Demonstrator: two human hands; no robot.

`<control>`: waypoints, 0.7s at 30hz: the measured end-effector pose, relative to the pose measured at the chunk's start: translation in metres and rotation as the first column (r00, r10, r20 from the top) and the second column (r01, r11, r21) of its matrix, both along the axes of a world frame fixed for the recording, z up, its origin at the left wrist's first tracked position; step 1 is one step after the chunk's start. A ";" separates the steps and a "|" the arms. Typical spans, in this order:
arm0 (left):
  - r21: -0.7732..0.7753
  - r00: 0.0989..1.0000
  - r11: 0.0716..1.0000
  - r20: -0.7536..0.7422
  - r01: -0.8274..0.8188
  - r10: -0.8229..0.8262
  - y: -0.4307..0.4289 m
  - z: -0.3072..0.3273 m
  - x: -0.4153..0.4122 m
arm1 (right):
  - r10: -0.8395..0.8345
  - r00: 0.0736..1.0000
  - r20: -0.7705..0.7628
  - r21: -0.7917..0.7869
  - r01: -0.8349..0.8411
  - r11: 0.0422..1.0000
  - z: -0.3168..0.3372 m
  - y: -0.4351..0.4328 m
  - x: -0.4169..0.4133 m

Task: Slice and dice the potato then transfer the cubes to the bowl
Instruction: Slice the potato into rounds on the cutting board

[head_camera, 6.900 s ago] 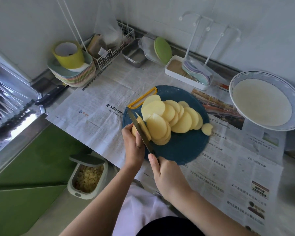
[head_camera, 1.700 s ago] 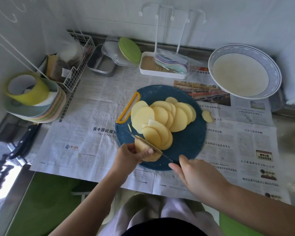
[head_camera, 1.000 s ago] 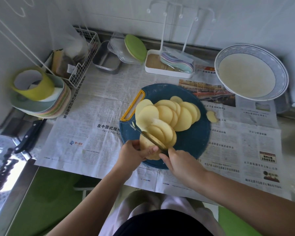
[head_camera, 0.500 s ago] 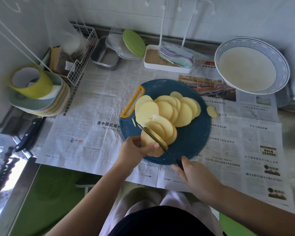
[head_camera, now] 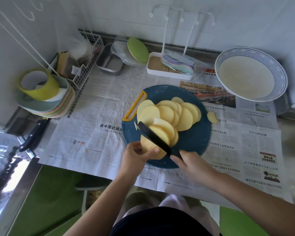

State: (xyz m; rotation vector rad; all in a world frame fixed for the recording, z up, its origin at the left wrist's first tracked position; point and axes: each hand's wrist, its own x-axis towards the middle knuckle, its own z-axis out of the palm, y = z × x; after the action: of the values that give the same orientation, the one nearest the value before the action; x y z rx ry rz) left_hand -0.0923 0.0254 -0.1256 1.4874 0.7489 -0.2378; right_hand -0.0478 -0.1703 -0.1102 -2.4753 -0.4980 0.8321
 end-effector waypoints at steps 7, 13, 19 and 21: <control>-0.041 0.999 0.999 0.024 -0.023 0.024 0.001 -0.003 0.000 | 0.035 0.989 0.143 0.061 -0.044 0.997 0.036 -0.026 -0.014; -0.031 0.998 0.999 0.056 -0.012 0.013 -0.002 0.001 0.000 | 0.100 0.980 0.174 -0.023 -0.098 0.995 0.049 -0.038 -0.025; -0.003 0.996 0.999 0.073 0.048 -0.047 -0.002 0.004 0.000 | 0.136 0.968 0.211 -0.040 -0.130 0.991 0.051 -0.041 -0.027; 0.007 0.995 0.998 0.068 0.067 -0.068 -0.002 0.003 0.000 | 0.131 0.966 0.223 -0.033 -0.127 0.991 0.051 -0.042 -0.028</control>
State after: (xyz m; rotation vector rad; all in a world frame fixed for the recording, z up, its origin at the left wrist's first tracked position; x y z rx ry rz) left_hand -0.0925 0.0231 -0.1222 1.5190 0.6453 -0.2351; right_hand -0.0753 -0.2122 -0.0589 -2.5908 -0.7413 0.6080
